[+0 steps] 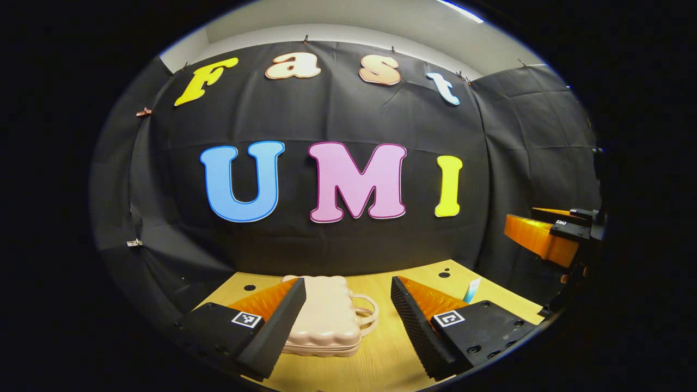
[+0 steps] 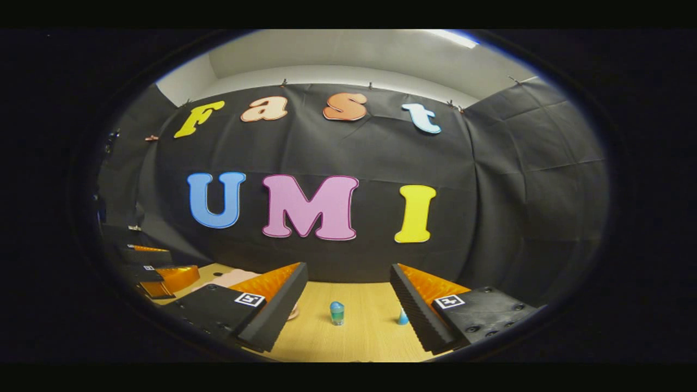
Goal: First open the suitcase, pack the skin care products into it, and then close the suitcase.
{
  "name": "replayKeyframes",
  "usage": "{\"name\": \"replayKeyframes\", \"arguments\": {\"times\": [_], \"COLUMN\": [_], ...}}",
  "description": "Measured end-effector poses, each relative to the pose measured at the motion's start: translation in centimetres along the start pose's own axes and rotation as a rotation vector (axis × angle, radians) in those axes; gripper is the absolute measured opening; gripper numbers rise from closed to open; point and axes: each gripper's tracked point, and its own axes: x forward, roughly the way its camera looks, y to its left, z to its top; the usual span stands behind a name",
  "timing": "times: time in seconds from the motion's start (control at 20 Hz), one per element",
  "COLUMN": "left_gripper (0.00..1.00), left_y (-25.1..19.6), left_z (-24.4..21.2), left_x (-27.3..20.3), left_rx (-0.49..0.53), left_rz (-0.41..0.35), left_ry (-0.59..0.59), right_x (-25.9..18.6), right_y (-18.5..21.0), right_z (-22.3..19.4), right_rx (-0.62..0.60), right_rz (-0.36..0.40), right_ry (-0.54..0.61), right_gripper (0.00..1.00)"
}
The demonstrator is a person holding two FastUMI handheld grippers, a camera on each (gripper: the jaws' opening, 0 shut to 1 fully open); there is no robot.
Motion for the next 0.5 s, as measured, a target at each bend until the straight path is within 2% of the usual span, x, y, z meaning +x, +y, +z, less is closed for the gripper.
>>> {"name": "replayKeyframes", "arguments": {"times": [0.2, 0.4, 0.5], "left_gripper": [0.99, 0.98, 0.99], "left_y": [-0.5, -3.3, -4.9], "left_z": [-0.5, -2.1, -3.6], "left_x": [1.8, 5.0, 7.3], "left_rx": [0.001, -0.039, -0.05], "left_rz": [-0.006, -0.073, -0.097], "left_ry": [0.019, 0.076, 0.118], "right_x": [1.3, 2.9, 3.6], "right_y": [-0.6, -2.1, -2.9], "right_z": [-0.2, -0.3, -1.0], "right_rx": [-0.004, -0.005, -0.007], "right_rz": [0.005, -0.004, -0.001], "right_ry": [0.002, 0.001, 0.019], "right_gripper": [0.96, 0.98, 0.95]}}
